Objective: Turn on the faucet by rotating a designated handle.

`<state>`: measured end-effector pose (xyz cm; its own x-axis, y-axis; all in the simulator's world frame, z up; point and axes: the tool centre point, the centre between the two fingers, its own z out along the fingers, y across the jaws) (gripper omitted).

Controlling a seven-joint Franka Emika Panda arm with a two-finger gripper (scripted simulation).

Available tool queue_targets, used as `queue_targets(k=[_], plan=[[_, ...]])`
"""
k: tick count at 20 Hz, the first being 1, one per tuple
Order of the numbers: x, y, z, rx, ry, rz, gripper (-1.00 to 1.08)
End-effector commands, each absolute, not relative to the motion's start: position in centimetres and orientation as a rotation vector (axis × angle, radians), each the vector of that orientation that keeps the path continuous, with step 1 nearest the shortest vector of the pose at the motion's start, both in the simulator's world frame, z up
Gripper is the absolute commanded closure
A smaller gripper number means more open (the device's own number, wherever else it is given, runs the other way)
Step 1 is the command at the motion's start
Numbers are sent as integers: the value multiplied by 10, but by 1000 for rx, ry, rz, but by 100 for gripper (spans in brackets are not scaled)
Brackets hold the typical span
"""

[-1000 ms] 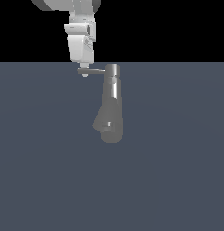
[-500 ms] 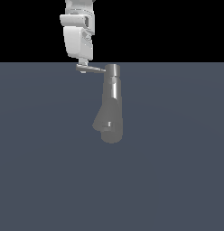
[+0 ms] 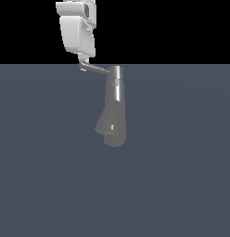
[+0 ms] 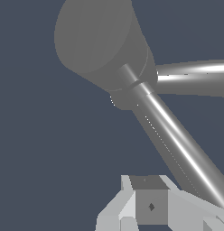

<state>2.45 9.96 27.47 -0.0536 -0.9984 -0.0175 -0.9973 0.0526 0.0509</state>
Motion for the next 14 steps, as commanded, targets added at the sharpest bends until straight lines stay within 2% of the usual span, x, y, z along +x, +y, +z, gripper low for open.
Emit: queue_targets(k=[1,2,14], plan=[[15,107,274,2153,-2245,-88,108],[23,99,276,2146,-2263,-75,108],[-12,73,289,2149,-2254,-82,108]])
